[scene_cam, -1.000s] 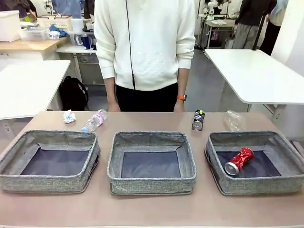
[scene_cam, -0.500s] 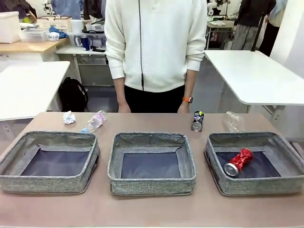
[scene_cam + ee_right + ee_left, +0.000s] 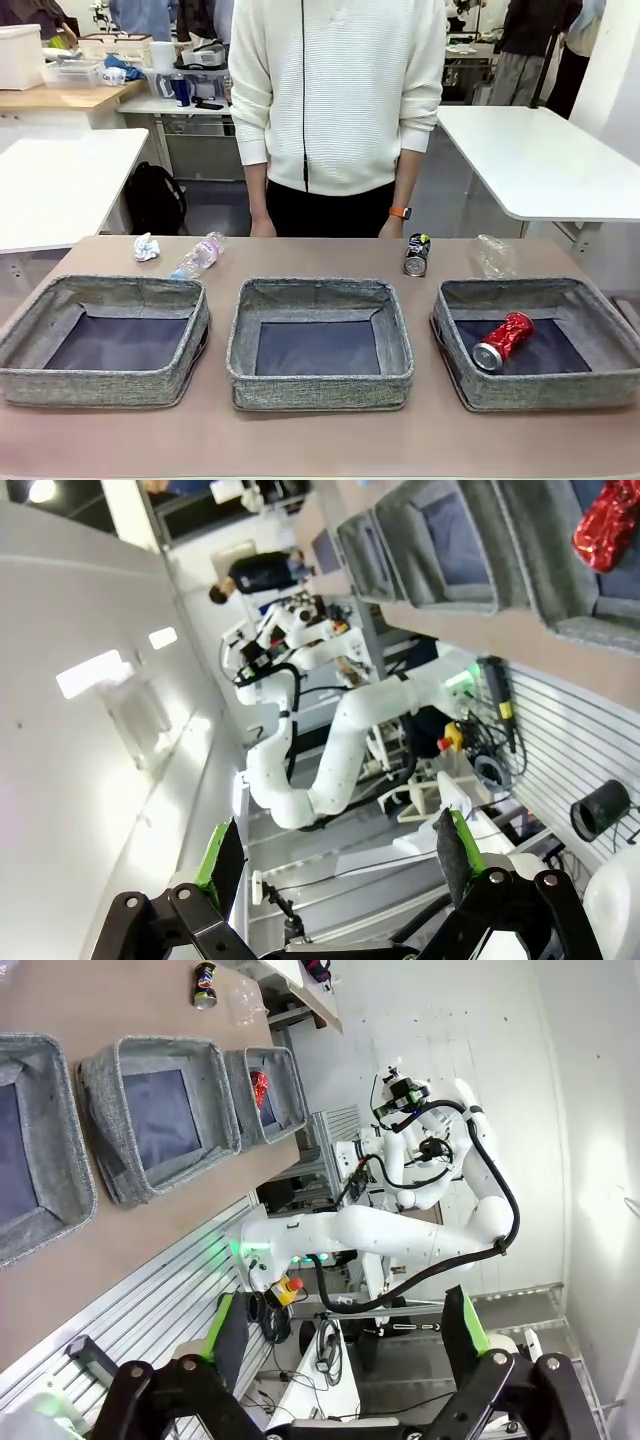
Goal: Sort the waste into the appropriate baskets.
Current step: Pick up the waste item pointed out by the person.
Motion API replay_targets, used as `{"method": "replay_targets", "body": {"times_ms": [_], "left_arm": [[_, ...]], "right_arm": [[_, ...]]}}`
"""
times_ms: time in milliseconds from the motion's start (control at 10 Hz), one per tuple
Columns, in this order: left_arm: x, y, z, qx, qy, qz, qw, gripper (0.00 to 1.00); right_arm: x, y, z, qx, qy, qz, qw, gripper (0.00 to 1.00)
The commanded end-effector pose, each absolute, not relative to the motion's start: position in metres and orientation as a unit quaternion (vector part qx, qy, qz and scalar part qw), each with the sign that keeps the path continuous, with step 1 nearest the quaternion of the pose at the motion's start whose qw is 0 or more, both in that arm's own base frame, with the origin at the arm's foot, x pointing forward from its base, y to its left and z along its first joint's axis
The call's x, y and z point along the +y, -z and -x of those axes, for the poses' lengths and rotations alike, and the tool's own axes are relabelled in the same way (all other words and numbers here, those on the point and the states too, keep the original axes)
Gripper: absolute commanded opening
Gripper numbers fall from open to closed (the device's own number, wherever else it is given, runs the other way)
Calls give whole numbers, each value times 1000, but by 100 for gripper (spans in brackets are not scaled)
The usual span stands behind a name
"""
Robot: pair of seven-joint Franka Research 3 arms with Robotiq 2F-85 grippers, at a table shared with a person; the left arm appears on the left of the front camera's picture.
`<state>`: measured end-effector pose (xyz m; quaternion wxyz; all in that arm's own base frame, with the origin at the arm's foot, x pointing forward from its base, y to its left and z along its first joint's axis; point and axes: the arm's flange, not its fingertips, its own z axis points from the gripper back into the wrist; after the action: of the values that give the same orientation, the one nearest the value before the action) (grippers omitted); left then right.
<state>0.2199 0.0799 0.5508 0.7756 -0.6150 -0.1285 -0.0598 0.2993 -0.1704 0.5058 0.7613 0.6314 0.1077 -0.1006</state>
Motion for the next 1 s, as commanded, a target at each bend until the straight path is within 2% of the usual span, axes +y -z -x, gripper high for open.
{"method": "replay_targets", "body": {"times_ms": [0,900], "left_arm": [[80,-552,-219,-134,70,622,768,100],[80,-552,-219,-134,70,622,768,100]], "right_arm": [[-169,-507,-299,106,95,-635,759,100],[-169,-507,-299,106,95,-635,759,100]]}}
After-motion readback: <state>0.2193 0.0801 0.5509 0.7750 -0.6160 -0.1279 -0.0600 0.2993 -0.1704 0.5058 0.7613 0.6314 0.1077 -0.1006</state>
